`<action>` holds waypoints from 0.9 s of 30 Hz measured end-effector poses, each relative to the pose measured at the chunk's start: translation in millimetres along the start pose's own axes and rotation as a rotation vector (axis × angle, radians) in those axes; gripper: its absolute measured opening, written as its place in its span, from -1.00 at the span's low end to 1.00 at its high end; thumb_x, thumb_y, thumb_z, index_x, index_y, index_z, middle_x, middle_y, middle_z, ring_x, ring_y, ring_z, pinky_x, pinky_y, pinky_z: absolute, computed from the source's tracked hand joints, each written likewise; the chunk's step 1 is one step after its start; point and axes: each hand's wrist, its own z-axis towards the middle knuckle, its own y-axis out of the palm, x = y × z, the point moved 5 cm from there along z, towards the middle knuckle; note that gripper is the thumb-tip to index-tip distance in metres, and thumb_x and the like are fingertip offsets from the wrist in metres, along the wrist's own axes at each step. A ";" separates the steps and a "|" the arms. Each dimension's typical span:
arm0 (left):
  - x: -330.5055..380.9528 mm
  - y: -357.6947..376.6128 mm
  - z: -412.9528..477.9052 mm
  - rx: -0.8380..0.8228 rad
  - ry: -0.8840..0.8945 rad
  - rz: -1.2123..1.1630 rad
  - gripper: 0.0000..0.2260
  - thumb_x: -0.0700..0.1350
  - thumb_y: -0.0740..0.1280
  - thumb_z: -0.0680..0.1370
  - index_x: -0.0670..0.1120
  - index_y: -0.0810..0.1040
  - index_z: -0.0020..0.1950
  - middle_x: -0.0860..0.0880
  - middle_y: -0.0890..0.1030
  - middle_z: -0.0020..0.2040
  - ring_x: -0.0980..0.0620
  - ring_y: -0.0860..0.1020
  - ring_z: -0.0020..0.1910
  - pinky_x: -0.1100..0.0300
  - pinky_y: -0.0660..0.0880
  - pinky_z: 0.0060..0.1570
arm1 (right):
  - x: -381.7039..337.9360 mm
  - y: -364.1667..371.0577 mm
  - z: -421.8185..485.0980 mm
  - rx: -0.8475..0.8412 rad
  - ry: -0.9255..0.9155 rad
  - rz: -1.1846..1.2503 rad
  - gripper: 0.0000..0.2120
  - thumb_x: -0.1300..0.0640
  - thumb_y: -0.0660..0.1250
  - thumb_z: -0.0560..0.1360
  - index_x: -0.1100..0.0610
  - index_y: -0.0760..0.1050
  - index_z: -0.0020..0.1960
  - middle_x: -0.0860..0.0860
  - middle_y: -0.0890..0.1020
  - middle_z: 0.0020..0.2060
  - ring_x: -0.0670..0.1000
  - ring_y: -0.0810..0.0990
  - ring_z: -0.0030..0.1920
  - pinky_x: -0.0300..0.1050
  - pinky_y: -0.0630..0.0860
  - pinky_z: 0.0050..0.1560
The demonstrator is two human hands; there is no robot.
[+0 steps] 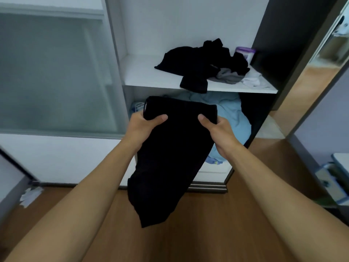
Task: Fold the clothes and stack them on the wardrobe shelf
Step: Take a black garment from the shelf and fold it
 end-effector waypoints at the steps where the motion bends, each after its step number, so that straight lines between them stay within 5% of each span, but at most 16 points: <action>1: -2.7 -4.2 0.9 -0.051 -0.042 0.024 -0.49 0.23 0.61 0.17 0.02 0.68 0.00 0.04 0.75 -0.09 0.04 0.72 -0.10 0.20 0.61 -0.12 | -2.3 2.1 -0.4 0.006 -0.004 0.021 -0.78 0.00 0.45 0.53 0.13 0.65 0.05 0.04 0.75 -0.08 0.03 0.74 -0.04 -0.18 0.64 -0.06; 4: -29.5 -14.8 -13.1 -0.324 -0.259 0.080 -0.28 0.30 0.63 0.15 -0.01 0.61 0.21 0.02 0.73 0.08 0.04 0.69 0.09 0.16 0.55 0.13 | -12.0 8.1 -0.5 0.004 0.029 0.086 -0.82 0.01 0.41 0.55 0.10 0.64 0.05 0.01 0.76 -0.10 0.00 0.74 -0.07 -0.25 0.62 -0.16; 6: -50.2 -16.2 -30.3 -0.416 -0.355 0.007 -0.30 0.20 0.65 0.21 -0.02 0.59 0.26 0.00 0.70 0.15 0.03 0.66 0.15 0.17 0.54 0.16 | -18.6 10.5 0.9 -0.003 0.072 0.101 -0.81 0.00 0.41 0.55 0.11 0.63 0.07 0.02 0.76 -0.10 0.00 0.74 -0.08 -0.23 0.62 -0.18; 10: -48.2 -5.5 -33.2 -0.220 -0.285 -0.114 -0.56 0.01 0.58 0.35 -0.08 0.64 0.18 -0.08 0.73 0.07 -0.06 0.69 0.07 0.12 0.60 0.05 | -33.8 9.3 5.9 -0.062 0.200 0.176 -0.67 -0.04 0.44 0.53 0.17 0.63 0.16 0.09 0.73 0.01 0.07 0.73 0.00 -0.06 0.65 0.00; 14: -25.0 8.6 -21.3 -0.057 -0.244 -0.186 -0.76 -0.09 0.54 0.46 -0.12 0.66 0.08 -0.10 0.75 -0.05 -0.10 0.72 -0.06 0.19 0.63 -0.21 | -24.7 -7.1 0.6 -0.203 0.138 0.176 -0.61 -0.06 0.42 0.52 0.16 0.60 0.24 0.08 0.70 0.15 0.05 0.66 0.18 -0.12 0.57 0.23; 20: -5.7 7.2 -8.1 0.062 -0.257 -0.186 -0.67 0.01 0.60 0.38 -0.13 0.67 0.02 -0.09 0.75 -0.11 -0.07 0.73 -0.16 0.17 0.63 -0.30 | 36.4 -8.7 -31.4 -0.144 0.237 0.096 -0.74 0.01 0.43 0.54 0.13 0.64 0.15 0.07 0.74 0.00 0.04 0.72 0.04 -0.22 0.63 -0.04; 27: -59.9 -0.5 -39.0 -0.391 -0.534 -0.365 -0.37 0.28 0.63 0.20 0.02 0.70 0.18 -0.06 0.67 0.22 -0.04 0.63 0.23 0.13 0.58 0.09 | 15.4 -12.1 -29.0 -0.017 0.305 0.220 -0.77 0.04 0.38 0.58 0.18 0.63 0.11 0.09 0.75 -0.07 0.08 0.74 -0.08 -0.09 0.67 -0.11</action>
